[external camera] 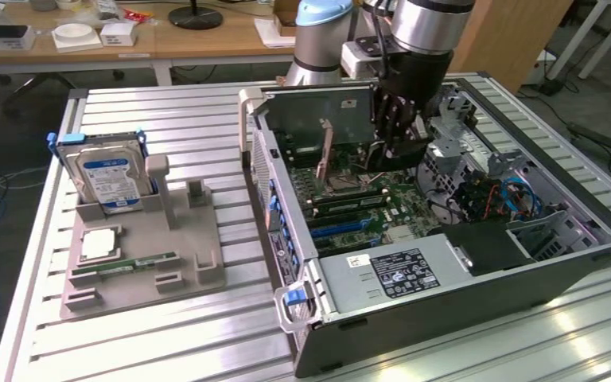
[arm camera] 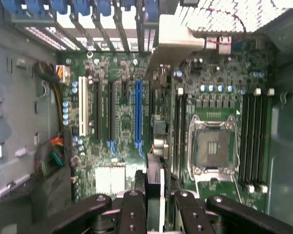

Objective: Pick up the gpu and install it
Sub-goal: 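Insert the gpu into the slot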

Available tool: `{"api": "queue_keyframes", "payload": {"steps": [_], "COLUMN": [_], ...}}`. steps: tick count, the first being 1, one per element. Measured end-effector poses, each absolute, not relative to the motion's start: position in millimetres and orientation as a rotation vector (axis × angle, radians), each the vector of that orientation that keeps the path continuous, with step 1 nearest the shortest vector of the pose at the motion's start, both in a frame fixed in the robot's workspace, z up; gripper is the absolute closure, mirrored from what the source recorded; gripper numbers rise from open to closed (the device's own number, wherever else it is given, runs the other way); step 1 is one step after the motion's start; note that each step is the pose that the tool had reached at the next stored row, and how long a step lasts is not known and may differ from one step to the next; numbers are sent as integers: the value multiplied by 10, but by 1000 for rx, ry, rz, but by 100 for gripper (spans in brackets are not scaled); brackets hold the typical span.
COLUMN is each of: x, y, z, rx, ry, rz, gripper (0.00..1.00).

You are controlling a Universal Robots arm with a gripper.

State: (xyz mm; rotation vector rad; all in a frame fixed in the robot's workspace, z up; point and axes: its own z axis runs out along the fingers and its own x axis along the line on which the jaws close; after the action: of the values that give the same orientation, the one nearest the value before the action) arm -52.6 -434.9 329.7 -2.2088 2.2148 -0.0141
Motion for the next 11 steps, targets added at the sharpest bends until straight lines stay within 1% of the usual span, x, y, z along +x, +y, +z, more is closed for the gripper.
{"api": "queue_keyframes", "payload": {"steps": [6, 11], "x": [-542, -665], "y": [-4515, -4523], "z": [3279, 3222], "rx": [-2209, -2209], "ry": [2215, 2215], "rz": [-15, -15], "gripper": [73, 73]}}
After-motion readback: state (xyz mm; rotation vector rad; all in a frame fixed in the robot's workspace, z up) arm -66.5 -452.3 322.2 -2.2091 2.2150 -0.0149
